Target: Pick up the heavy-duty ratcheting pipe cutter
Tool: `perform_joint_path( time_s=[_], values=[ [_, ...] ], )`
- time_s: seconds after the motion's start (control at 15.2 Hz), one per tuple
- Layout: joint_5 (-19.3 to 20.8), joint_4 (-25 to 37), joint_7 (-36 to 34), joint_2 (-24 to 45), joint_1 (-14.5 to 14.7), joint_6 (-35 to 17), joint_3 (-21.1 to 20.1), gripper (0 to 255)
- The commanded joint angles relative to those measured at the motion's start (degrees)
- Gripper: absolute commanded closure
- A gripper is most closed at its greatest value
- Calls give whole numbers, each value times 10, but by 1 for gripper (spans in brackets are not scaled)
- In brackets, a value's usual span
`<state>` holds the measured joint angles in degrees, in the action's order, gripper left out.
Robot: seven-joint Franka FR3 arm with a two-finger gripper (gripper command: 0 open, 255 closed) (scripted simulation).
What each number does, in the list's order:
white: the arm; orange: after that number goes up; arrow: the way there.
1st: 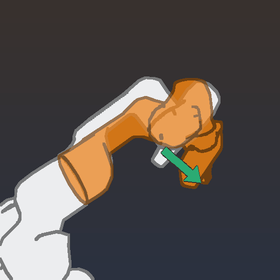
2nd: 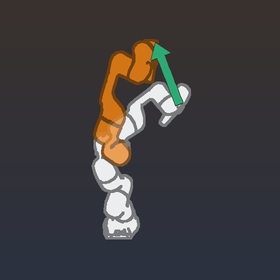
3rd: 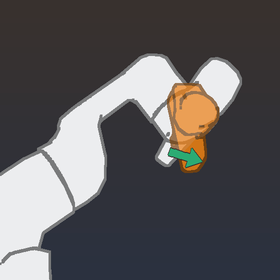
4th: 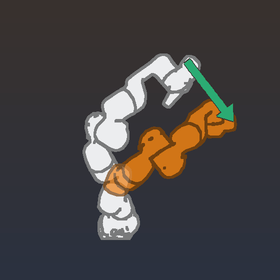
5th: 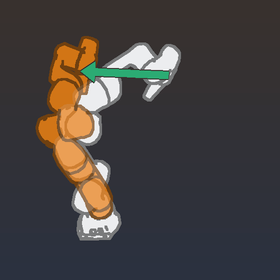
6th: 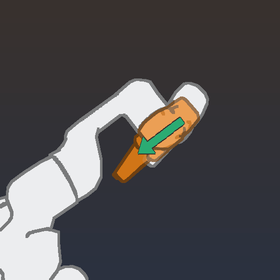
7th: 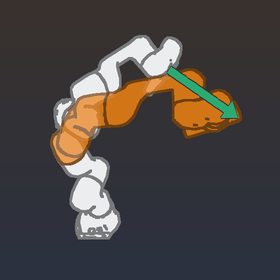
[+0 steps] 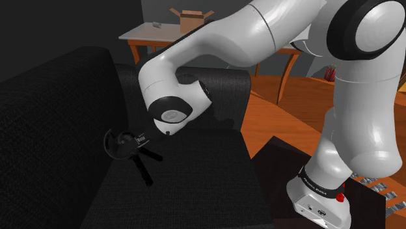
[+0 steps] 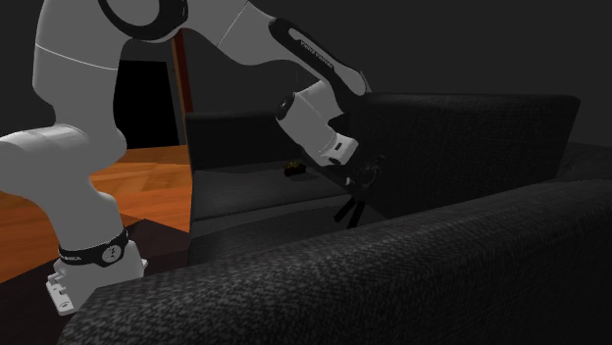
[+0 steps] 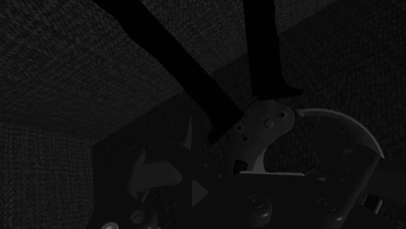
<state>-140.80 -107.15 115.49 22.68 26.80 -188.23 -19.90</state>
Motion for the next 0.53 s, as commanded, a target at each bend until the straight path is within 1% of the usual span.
perform_joint_path(
  time_s=[0.0, 0.07, 0.46],
  values=[
    [1, 2, -1, 5, -3, 10, 3, 255],
    [-3, 2, 0, 6, 8, 13, 13, 255],
    [12, 18, 8, -3, -88, -36, -98, 255]
  ],
)
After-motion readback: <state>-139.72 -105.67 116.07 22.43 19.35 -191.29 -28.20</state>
